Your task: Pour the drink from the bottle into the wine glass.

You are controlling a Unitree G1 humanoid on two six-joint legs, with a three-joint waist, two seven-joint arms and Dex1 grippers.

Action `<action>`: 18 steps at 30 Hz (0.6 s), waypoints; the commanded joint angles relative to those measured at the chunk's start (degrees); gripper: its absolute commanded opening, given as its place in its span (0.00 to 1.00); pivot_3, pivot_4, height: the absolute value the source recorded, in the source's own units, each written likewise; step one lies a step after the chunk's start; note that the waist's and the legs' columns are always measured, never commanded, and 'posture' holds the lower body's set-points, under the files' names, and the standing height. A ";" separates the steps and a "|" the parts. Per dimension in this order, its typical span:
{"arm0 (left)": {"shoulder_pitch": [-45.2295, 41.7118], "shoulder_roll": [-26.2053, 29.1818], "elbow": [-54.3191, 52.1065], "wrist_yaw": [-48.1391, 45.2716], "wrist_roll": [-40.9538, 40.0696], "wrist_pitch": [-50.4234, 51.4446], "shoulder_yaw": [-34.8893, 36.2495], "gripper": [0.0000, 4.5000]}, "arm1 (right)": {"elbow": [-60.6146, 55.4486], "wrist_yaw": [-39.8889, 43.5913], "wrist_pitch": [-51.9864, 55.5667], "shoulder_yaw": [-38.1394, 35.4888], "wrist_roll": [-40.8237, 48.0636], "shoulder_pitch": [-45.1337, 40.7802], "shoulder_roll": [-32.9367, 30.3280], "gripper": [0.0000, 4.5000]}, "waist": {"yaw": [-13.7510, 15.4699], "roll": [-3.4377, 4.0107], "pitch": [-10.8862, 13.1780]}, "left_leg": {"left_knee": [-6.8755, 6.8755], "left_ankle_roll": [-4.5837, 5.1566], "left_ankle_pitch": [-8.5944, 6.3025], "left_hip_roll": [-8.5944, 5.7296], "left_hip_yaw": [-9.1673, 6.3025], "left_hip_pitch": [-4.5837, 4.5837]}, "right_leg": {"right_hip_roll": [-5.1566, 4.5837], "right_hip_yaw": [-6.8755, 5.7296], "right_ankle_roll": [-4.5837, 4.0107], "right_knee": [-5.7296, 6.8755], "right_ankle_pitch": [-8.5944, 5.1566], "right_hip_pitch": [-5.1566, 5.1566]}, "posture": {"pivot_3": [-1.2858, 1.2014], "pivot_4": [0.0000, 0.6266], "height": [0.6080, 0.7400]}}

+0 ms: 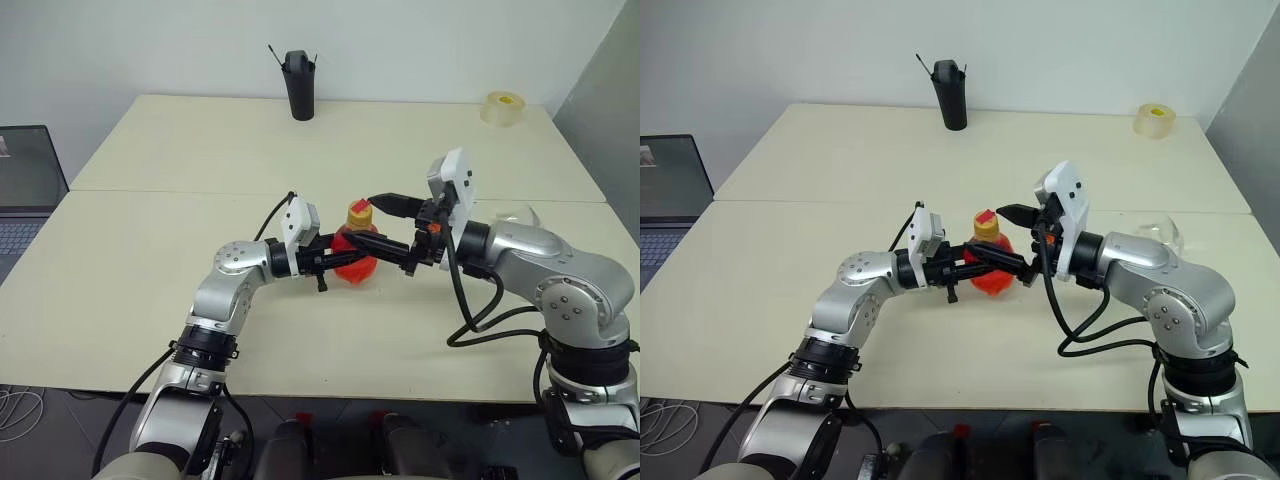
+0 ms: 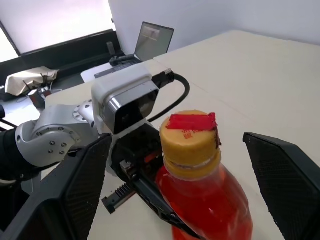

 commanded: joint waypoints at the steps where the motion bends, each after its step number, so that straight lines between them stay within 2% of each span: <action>1: -0.78 0.08 -2.55 -0.07 -0.63 -1.13 0.62 0.19 | -0.03 -0.75 -0.54 -1.04 0.46 -2.25 0.75 1.00 | -0.01 0.00 0.00 | 0.00 0.00 0.00 0.00 0.00 0.00 | 0.00 0.00 0.00 0.01 0.00 0.00 | 0.52 0.24 1.00; 3: -0.78 0.07 -2.60 0.00 -0.64 -1.09 0.63 0.19 | 0.76 -1.11 -0.82 -0.65 -0.01 -2.96 1.36 1.00 | -0.01 0.00 0.00 | 0.00 0.00 0.00 0.01 0.00 0.00 | 0.00 0.00 0.00 0.01 0.00 0.00 | 0.52 0.24 1.00; 6: -0.70 0.07 -2.82 0.17 -0.66 -0.99 0.66 0.19 | 1.48 -1.39 -1.13 0.13 -1.04 -3.50 1.72 0.87 | 0.00 0.00 0.00 | 0.00 0.00 0.00 0.00 0.01 0.00 | 0.00 0.00 0.00 0.00 0.00 0.00 | 0.52 0.24 1.00; 11: -0.54 0.21 -2.94 0.34 -0.64 -0.88 0.75 0.19 | 1.99 -1.36 -1.38 1.20 -2.45 -3.41 1.68 0.48 | 0.00 0.00 0.00 | 0.00 -0.01 0.00 0.00 0.00 0.00 | 0.00 0.00 0.00 0.01 0.00 0.00 | 0.52 0.24 1.00; 14: -0.43 0.28 -3.09 0.47 -0.66 -0.79 0.78 0.19 | 2.06 -1.19 -1.62 1.46 -2.87 -3.33 1.73 0.28 | 0.00 0.00 0.00 | 0.00 0.00 0.00 0.00 0.00 0.00 | 0.00 0.00 0.00 0.01 0.00 0.00 | 0.52 0.24 1.00; 18: -0.31 0.40 -3.30 0.58 -0.68 -0.75 0.79 0.19 | 2.16 -0.98 -1.88 0.85 -2.81 -3.76 1.90 0.28 | 0.01 0.00 0.00 | 0.00 0.00 0.00 0.00 0.00 0.00 | 0.00 0.00 0.00 0.00 0.00 0.00 | 0.52 0.24 1.00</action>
